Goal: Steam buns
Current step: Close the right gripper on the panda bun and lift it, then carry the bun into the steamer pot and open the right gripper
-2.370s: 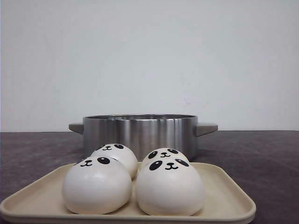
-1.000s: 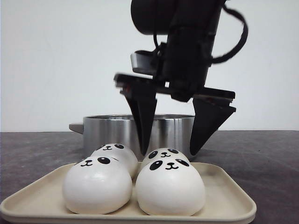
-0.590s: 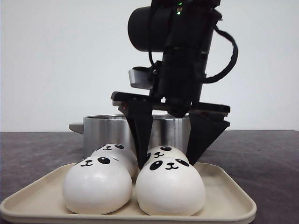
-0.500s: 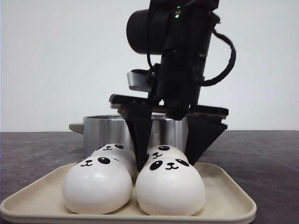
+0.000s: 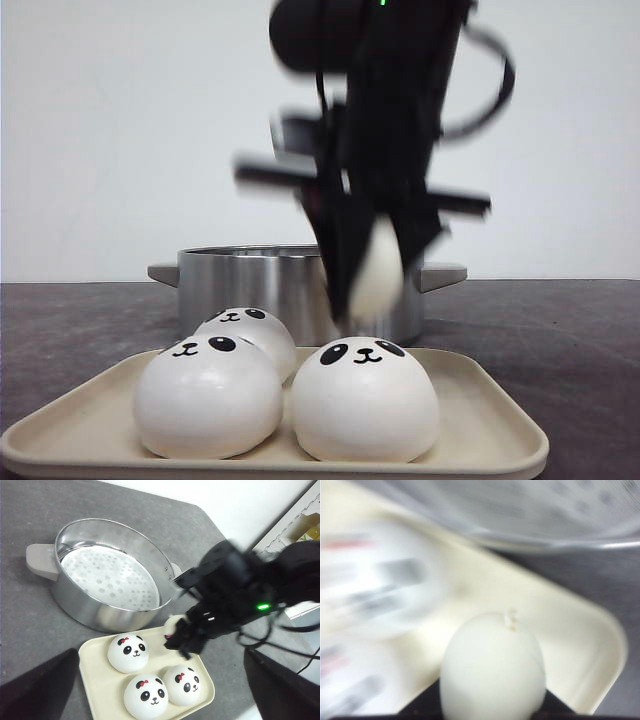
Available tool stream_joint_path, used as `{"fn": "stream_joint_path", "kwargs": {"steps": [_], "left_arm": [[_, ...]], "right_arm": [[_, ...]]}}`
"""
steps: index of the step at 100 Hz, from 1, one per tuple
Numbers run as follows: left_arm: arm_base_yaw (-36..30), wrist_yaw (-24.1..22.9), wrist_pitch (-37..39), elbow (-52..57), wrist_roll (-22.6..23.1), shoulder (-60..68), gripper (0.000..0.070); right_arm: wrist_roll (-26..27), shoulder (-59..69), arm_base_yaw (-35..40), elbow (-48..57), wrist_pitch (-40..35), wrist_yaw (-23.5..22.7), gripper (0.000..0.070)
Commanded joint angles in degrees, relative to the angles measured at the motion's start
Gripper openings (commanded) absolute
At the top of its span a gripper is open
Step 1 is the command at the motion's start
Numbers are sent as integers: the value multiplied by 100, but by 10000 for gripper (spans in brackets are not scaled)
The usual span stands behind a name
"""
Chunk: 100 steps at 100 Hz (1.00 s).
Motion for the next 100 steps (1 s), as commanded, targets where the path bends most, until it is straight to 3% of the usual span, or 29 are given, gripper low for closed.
{"fn": "stream_joint_path", "kwargs": {"steps": [1,14,38,74,100], "left_arm": [[-20,-33,129,55,74,11,638],[-20,-33,144,55,74,11,638],[-20,-162,144,55,76,11,638],[-20,-498,184,55,103,13,638],[-20,-498,234,55,96,13,638]], "right_arm": [[20,-297,175,275,-72,-229,6],[-46,-957,424,713,-234,-356,6],[-894,-1202,52,1985,254,557,6],[-1185,415,-1403,2634,691,-146,6],[-1182,1615,-1762,2634,1115,-439,6]]}}
